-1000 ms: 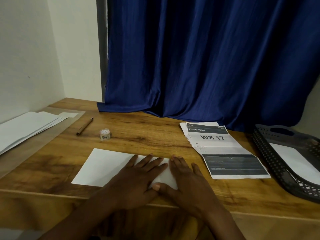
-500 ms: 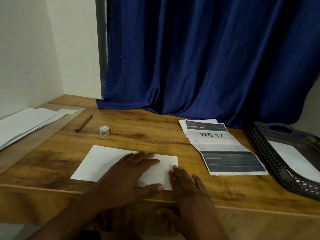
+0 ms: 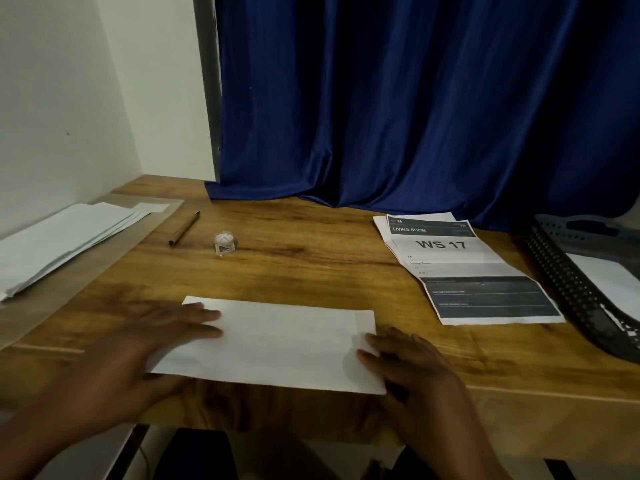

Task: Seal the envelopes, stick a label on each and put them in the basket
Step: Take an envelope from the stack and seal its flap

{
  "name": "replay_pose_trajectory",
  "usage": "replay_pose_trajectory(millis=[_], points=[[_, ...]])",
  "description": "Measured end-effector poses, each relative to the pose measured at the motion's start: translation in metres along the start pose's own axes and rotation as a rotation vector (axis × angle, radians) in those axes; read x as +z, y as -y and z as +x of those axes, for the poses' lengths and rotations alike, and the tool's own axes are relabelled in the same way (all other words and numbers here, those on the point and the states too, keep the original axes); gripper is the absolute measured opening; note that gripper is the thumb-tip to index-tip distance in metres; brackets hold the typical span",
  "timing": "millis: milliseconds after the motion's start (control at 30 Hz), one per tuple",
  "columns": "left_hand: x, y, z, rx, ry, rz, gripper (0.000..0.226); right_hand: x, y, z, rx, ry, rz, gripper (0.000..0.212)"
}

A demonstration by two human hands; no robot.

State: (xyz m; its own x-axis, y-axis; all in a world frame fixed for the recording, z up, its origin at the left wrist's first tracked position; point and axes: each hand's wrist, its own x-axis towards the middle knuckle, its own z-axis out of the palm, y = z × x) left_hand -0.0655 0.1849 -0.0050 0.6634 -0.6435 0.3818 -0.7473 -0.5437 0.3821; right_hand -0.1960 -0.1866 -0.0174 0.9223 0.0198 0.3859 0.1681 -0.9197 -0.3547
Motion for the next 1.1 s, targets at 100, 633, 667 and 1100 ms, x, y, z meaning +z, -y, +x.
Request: replay_pose_trajectory(millis=[100, 633, 667, 1100], points=[[0.003, -0.001, -0.005, -0.066, -0.152, -0.246, 0.042, -0.008, -0.002, -0.001, 0.061, -0.034, 0.271, 0.054], [0.028, -0.017, 0.096, -0.685, -0.405, -0.241, 0.080, -0.004, -0.011, 0.080, 0.457, -0.251, 0.385, 0.017], [0.031, -0.016, 0.095, -0.690, -0.387, -0.204, 0.085, 0.002, -0.013, 0.080, 0.466, -0.242, 0.263, 0.029], [0.041, -0.015, 0.081, -0.384, -0.175, 0.349, 0.044, 0.006, -0.016, 0.077, 0.229, 0.296, -0.256, 0.078]])
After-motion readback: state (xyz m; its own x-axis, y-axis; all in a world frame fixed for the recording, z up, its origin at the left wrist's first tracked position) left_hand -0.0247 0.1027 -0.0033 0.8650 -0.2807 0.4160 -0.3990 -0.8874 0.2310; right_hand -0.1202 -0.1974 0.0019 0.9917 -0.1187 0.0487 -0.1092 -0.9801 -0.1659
